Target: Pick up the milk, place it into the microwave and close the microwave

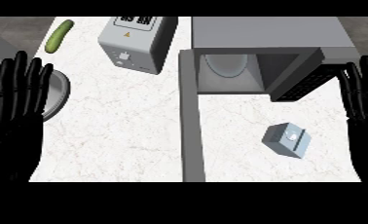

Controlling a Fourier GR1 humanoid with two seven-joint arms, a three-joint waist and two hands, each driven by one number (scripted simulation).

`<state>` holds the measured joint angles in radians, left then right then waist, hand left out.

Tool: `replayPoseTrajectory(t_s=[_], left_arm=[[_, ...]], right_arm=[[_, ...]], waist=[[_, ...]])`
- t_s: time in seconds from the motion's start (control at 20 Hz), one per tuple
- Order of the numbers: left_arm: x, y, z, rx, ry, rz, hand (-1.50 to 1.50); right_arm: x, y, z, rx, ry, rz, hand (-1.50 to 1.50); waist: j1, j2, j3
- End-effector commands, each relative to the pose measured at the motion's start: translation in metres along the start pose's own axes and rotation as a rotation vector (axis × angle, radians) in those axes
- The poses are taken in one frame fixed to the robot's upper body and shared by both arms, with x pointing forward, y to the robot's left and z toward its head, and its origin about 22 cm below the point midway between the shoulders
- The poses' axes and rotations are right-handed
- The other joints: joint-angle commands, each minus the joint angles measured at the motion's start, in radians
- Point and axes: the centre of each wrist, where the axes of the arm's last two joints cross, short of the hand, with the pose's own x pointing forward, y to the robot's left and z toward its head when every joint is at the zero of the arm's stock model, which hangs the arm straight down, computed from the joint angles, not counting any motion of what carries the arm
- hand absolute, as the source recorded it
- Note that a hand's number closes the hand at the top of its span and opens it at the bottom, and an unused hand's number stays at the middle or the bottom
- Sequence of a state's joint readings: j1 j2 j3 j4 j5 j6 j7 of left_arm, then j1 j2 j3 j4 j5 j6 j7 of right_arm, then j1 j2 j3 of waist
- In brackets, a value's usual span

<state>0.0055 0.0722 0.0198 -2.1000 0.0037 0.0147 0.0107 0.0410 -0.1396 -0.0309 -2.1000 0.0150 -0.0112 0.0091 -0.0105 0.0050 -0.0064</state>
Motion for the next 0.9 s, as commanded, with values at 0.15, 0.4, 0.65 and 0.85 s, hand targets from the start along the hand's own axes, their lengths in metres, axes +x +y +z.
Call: replayPoseTrajectory(t_s=[0.15,0.4,0.65,0.85], left_arm=[[0.001,0.013,-0.011,-0.029,-0.009,0.002,-1.50],[-0.013,0.049,0.000,0.057,0.111,0.062,-1.50],[0.005,0.065,0.014,0.038,0.122,0.055,-1.50],[0.011,0.068,0.033,0.041,0.131,0.066,-1.50]], right_arm=[[0.017,0.045,0.004,-0.177,-0.128,0.066,-1.50],[0.045,0.085,0.026,-0.189,-0.100,0.076,-1.50],[0.060,0.100,0.061,-0.206,-0.056,0.076,-1.50],[0.063,0.104,0.058,-0.277,-0.054,0.161,-1.50]], waist=[[0.012,-0.006,0.006],[0.017,-0.008,0.004],[0.009,-0.010,0.006],[0.011,-0.008,0.006]])
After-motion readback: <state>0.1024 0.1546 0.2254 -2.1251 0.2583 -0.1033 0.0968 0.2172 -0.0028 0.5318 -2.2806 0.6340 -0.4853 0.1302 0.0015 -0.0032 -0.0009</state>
